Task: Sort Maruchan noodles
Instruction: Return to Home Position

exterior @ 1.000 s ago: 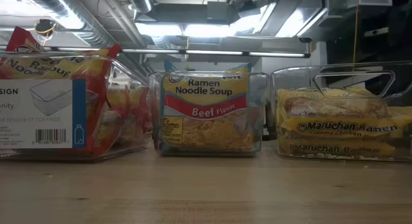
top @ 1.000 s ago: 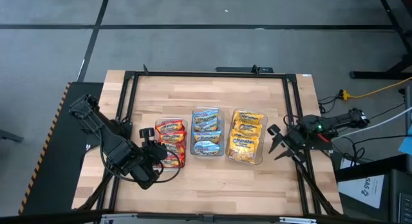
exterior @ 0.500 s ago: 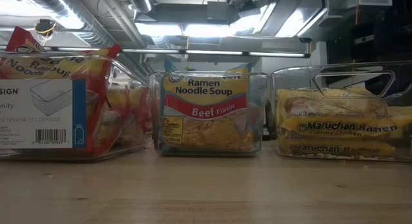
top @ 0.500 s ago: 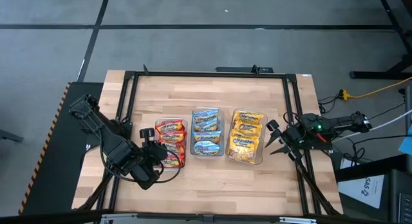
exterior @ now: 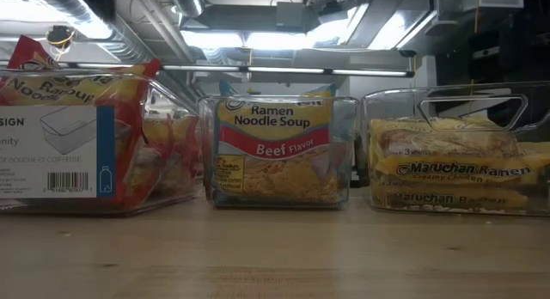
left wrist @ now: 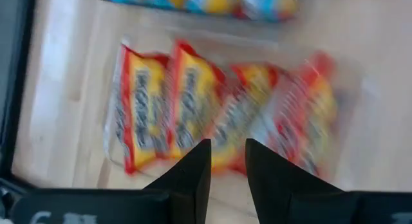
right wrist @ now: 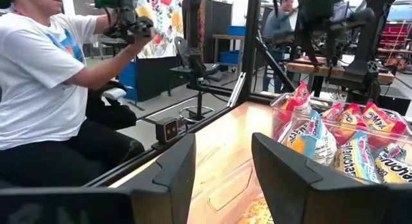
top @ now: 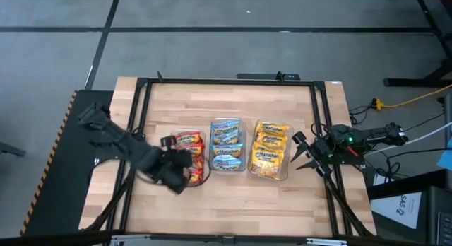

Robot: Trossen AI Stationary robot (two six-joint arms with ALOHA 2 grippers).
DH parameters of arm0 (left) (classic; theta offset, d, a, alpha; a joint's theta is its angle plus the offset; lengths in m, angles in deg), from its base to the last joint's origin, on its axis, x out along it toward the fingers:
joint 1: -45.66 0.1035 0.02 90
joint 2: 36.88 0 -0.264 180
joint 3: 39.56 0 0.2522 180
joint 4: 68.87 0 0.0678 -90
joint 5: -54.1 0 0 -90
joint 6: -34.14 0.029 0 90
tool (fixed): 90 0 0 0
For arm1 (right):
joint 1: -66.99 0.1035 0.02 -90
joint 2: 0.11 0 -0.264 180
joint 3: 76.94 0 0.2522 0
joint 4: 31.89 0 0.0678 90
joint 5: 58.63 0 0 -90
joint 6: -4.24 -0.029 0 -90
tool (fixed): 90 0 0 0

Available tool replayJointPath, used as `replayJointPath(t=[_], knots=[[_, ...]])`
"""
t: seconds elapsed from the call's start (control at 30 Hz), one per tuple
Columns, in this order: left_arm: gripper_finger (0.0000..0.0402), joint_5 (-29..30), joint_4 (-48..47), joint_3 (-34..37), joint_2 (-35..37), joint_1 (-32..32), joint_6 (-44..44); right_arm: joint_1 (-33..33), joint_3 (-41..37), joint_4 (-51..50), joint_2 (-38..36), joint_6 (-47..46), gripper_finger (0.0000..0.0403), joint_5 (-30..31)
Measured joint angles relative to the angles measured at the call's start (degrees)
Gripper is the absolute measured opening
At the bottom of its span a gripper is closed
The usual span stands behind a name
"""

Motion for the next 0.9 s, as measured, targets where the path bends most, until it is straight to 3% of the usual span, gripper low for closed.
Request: replayJointPath(t=[0.1, 0.17, 0.3, 0.37, 0.43, 0.7, 0.9], knots=[[0.0089, 9.0, 13.9, 7.5, 1.4, 5.1, 1.6, 0.0, 0.0, 0.0, 0.0, 0.0, 0.0156, 0.0], [0.0089, 15.9, 29.8, 14.2, 3.6, 7.7, 10.6, 0.0, 0.0, 0.0, 0.0, 0.0, 0.0156, 0.0], [0.0089, 5.6, 65.6, 28.2, 8.7, 10.5, 37.1, 0.0, 0.0, 0.0, 0.0, 0.0, 0.0156, 0.1], [0.0089, 0.1, 79.1, 34.7, 12.2, 10.9, 43.2, 0.0, 0.0, -0.1, 0.0, -0.1, 0.0156, 0.0], [0.0089, -1.8, 88.7, 40.3, 15.9, 11.0, 44.7, 0.0, 0.0, 0.1, 0.0, -0.1, 0.0156, 0.0], [0.0089, -7.0, 108.0, 62.0, 35.5, 11.7, 44.6, 0.0, 0.0, -0.1, 0.4, -0.1, 0.0156, 0.5], [0.0089, -6.7, 116.8, 74.5, 48.0, 11.8, 45.9, 0.0, 0.0, -0.1, 0.3, -0.1, 0.0156, 0.7]])
